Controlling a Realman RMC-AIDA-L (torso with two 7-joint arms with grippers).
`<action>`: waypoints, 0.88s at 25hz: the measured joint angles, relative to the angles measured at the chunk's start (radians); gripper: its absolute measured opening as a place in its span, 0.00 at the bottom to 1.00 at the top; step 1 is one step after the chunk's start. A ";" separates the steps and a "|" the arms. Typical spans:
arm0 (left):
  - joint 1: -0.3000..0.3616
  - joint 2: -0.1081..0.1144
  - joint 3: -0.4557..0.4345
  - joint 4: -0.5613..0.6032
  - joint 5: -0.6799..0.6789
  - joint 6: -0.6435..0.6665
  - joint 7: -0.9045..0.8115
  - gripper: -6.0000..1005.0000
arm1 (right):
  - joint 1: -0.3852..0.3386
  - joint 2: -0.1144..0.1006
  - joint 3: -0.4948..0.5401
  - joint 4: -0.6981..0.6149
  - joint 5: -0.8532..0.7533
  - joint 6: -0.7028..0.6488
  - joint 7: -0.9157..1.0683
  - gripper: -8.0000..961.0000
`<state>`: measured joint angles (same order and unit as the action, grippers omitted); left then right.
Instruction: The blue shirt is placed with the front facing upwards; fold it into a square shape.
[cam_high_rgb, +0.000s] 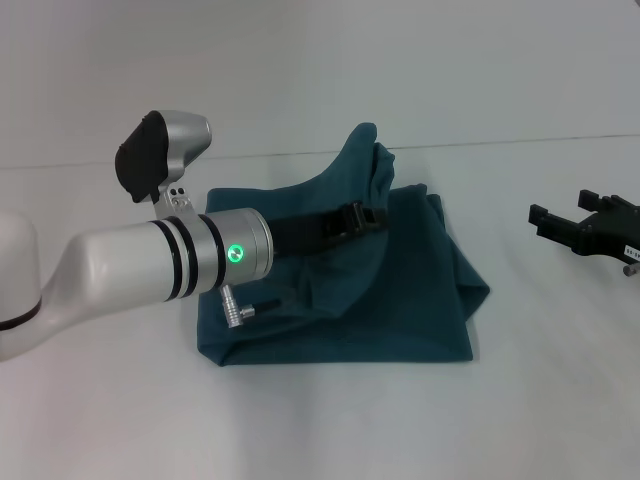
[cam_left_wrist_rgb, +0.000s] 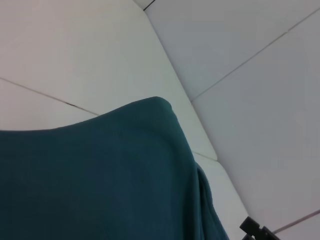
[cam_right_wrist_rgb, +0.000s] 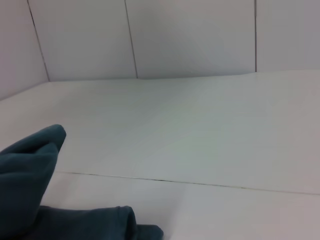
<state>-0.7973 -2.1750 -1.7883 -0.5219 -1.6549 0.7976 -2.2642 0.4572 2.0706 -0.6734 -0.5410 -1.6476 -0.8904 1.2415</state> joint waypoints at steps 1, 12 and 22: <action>0.000 0.000 0.001 0.003 -0.009 0.000 0.000 0.07 | 0.000 0.000 0.000 0.000 0.000 0.001 -0.001 0.92; 0.002 0.000 0.010 0.051 -0.181 -0.001 0.108 0.29 | 0.008 0.004 -0.011 0.009 0.000 0.016 -0.011 0.92; 0.045 0.015 -0.072 0.006 -0.190 0.040 0.226 0.49 | 0.016 -0.009 -0.140 -0.049 -0.052 -0.009 0.101 0.92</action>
<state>-0.7522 -2.1605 -1.8599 -0.5157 -1.8445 0.8375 -2.0380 0.4730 2.0621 -0.8130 -0.5896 -1.6993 -0.8997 1.3428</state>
